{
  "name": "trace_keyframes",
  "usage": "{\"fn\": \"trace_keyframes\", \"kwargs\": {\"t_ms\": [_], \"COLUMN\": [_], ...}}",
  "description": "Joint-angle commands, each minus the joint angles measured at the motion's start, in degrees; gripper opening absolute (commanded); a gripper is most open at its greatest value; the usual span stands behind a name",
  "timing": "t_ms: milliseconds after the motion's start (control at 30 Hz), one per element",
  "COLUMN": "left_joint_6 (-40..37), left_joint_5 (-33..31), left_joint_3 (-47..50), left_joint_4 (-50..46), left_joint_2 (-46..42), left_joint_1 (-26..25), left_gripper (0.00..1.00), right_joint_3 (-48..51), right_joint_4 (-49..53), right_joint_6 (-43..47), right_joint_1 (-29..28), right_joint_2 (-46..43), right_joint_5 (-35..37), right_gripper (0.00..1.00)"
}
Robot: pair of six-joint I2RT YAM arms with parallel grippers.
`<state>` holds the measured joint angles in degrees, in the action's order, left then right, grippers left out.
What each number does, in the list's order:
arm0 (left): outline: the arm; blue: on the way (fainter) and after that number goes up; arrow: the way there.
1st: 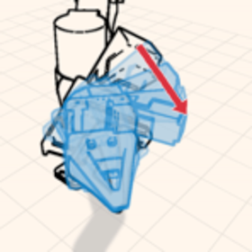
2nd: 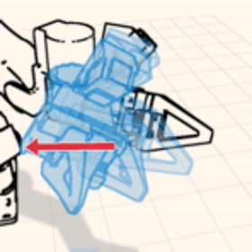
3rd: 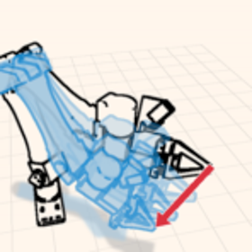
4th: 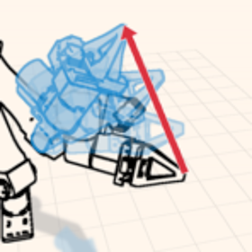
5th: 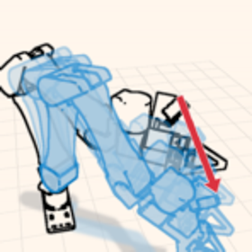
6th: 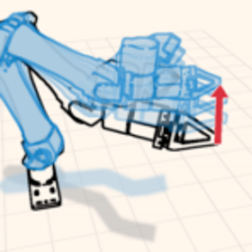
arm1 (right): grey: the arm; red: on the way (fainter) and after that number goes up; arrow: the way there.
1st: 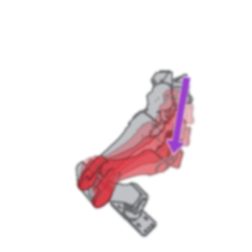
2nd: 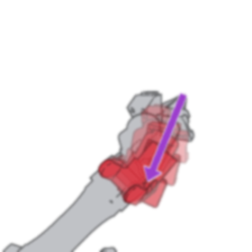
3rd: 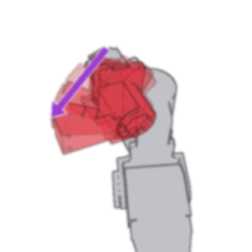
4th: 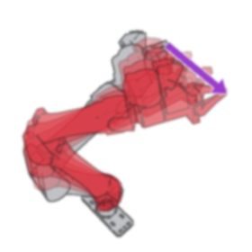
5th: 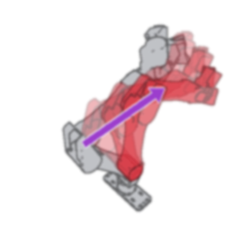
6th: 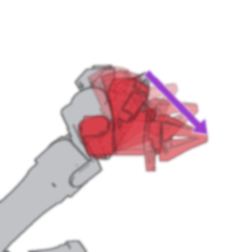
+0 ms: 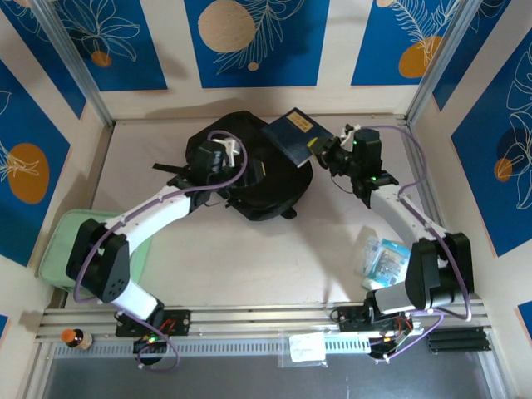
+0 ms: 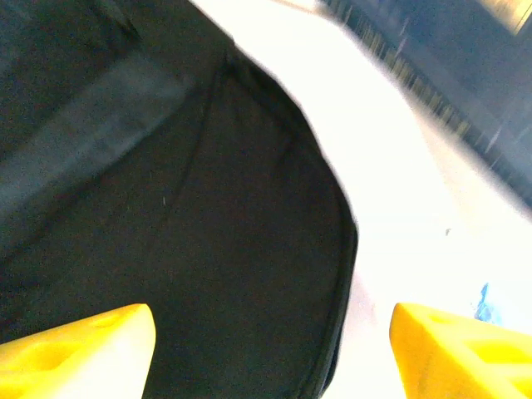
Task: Pack the student bag
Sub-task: Pass the book, then open the student bag at the top-center of the table.
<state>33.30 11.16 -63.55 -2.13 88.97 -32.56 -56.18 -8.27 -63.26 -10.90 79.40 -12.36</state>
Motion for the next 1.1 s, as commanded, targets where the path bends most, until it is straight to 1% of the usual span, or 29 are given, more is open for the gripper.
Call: {"fn": "trace_keyframes", "kwargs": {"t_ms": [0, 167, 233, 333, 433, 533, 700, 900, 1067], "left_joint_6": [-12.46, -24.04, -28.15, -32.74, -36.50, -37.25, -37.60, -39.70, -41.38], "left_joint_5": [1.01, -2.22, -3.40, -6.95, -8.44, -9.81, -9.71, -13.01, -12.50], "left_joint_3": [-3.30, -8.12, -11.90, -17.33, -22.00, -25.88, -30.04, -33.51, -34.90], "left_joint_4": [-7.93, -16.51, -21.81, -28.20, -32.32, -34.65, -36.85, -41.07, -42.98], "left_joint_2": [1.98, 5.98, 8.73, 12.96, 16.83, 19.82, 22.67, 24.37, 25.15], "left_joint_1": [-3.30, -8.37, -9.85, -11.93, -13.27, -13.54, -13.58, -13.52, -13.52], "left_gripper": [0.73, 0.69, 0.66, 0.59, 0.52, 0.43, 0.35, 0.27, 0.23], "right_joint_3": [1.99, 4.01, 4.39, 4.99, 5.84, 6.63, 7.40, 7.94, 8.02], "right_joint_4": [8.17, 11.19, 11.74, 12.25, 12.23, 12.16, 12.69, 13.31, 13.55], "right_joint_6": [5.84, 7.45, 8.12, 8.04, 7.56, 7.37, 7.23, 7.45, 7.37], "right_joint_1": [2.75, 5.75, 6.19, 6.65, 7.21, 7.47, 8.07, 8.89, 9.14], "right_joint_2": [-4.43, -8.91, -10.06, -10.99, -11.58, -12.14, -13.12, -14.13, -14.27], "right_joint_5": [1.74, 3.01, 3.04, 2.87, 2.52, 2.34, 2.19, 2.26, 2.34], "right_gripper": [0.00, 0.00, 0.00, 0.00, 0.00, 0.00, 0.00, 0.00, 0.00]}}
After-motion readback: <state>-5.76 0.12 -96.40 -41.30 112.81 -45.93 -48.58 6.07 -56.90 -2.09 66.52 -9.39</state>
